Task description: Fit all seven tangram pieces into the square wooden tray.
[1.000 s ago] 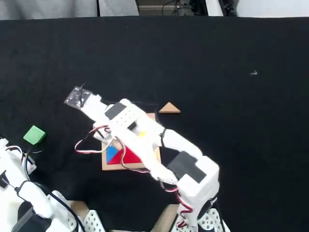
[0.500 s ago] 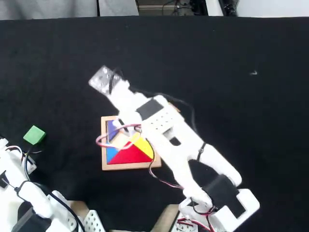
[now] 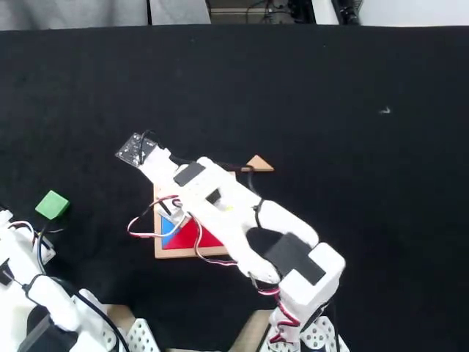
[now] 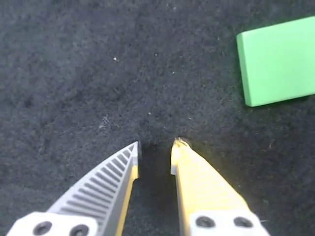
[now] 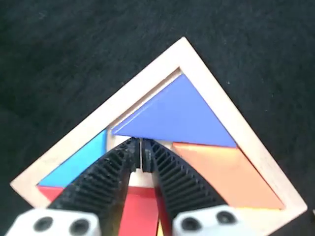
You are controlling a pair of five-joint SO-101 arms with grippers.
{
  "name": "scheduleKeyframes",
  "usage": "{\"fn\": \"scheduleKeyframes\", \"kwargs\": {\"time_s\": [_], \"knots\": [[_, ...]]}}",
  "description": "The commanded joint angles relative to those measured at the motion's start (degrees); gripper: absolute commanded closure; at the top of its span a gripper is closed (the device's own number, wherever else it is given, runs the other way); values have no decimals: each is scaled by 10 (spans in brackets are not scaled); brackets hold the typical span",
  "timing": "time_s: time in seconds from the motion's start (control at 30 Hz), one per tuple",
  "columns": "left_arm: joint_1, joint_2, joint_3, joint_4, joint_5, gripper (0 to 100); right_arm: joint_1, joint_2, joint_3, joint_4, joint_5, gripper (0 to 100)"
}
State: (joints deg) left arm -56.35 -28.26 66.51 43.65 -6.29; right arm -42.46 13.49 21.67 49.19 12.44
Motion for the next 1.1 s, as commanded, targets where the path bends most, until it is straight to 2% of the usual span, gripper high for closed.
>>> {"fn": "scheduleKeyframes", "kwargs": {"time_s": [0.0,0.27,0.43,0.57,0.67,0.83,0.93,1.07], "knots": [[8,-6,-1,-6,-3,877,-9,-4,-38,6,-5,988],[8,-6,-1,-7,-3,877,-16,-4,-48,-4,-5,988],[7,-11,-7,-6,0,877,-18,-66,-48,52,-4,988],[3,-11,-22,-3,68,876,-9,-189,-7,78,-4,988],[4,-11,-23,-3,86,876,21,-295,54,76,-4,988],[28,-12,-42,-1,11,876,141,-441,145,79,-4,988],[72,-12,-107,74,-63,876,214,-485,210,57,-4,988],[132,-5,-285,277,-78,876,255,-489,298,-16,-4,988]]}}
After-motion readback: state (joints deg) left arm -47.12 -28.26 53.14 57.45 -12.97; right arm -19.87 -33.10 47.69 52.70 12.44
